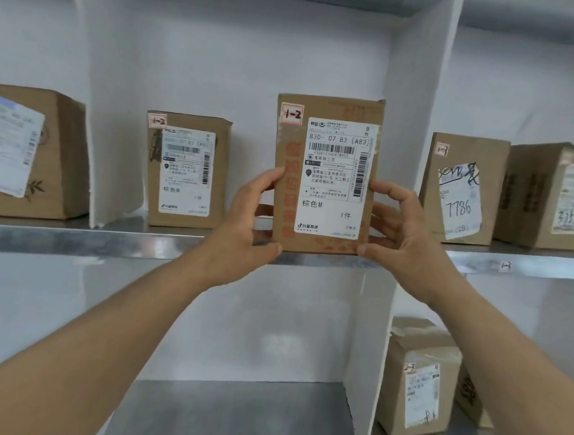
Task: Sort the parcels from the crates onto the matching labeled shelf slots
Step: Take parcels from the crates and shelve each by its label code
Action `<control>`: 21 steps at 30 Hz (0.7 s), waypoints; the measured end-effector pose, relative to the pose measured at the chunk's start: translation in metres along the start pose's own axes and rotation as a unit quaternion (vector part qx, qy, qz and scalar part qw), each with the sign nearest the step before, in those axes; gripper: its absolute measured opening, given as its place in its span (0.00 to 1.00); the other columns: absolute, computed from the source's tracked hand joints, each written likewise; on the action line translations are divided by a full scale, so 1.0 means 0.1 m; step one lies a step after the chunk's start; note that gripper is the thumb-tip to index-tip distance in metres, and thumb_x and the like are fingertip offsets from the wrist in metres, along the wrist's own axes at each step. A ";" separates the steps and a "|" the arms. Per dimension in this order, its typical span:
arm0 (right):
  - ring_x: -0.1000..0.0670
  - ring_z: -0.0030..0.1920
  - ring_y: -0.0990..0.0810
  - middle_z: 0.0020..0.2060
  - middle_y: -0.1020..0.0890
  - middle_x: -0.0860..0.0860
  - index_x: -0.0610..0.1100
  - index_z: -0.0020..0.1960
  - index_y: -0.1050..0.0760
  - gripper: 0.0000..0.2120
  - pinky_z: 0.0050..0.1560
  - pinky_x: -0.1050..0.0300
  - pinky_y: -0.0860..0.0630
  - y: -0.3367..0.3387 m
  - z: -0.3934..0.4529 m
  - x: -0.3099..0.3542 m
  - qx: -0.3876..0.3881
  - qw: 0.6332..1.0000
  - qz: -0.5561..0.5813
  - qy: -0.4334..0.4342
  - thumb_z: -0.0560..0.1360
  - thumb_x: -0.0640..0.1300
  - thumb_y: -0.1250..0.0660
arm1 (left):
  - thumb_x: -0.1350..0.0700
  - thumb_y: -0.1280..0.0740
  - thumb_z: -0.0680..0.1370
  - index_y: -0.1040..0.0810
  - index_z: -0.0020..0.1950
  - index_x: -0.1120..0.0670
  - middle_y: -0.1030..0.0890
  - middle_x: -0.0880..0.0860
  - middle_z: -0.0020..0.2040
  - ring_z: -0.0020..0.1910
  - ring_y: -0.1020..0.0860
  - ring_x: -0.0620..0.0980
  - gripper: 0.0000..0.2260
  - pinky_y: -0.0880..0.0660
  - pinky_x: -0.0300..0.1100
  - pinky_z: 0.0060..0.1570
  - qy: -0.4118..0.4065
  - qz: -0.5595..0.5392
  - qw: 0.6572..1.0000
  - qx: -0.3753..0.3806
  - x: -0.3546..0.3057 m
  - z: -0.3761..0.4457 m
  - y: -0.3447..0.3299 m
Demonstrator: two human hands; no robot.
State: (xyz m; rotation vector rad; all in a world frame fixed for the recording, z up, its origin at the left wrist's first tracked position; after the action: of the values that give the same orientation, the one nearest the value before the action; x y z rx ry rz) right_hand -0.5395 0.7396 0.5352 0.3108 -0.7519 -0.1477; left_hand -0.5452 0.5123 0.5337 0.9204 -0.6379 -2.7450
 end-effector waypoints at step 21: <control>0.46 0.57 0.22 0.67 0.27 0.49 0.55 0.72 0.49 0.36 0.48 0.53 0.21 0.04 0.66 -0.60 0.032 0.958 -0.285 -0.027 0.75 0.32 0.34 | 0.68 0.32 0.73 0.57 0.74 0.36 0.44 0.47 0.65 0.57 0.26 0.50 0.46 0.22 0.46 0.53 0.127 0.212 0.968 0.046 0.49 0.77 -0.27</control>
State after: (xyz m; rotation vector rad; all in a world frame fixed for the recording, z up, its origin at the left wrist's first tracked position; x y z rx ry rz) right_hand -0.6279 0.7434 0.5428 0.5828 -0.7056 -0.6806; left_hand -0.6319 0.5485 0.5506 0.9989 -0.8088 -2.1960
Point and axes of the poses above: each hand's wrist, its own z-axis towards the middle knuckle, its own y-axis out of the back of the hand, x = y × z, the point moved 3 cm from there along z, towards the middle knuckle
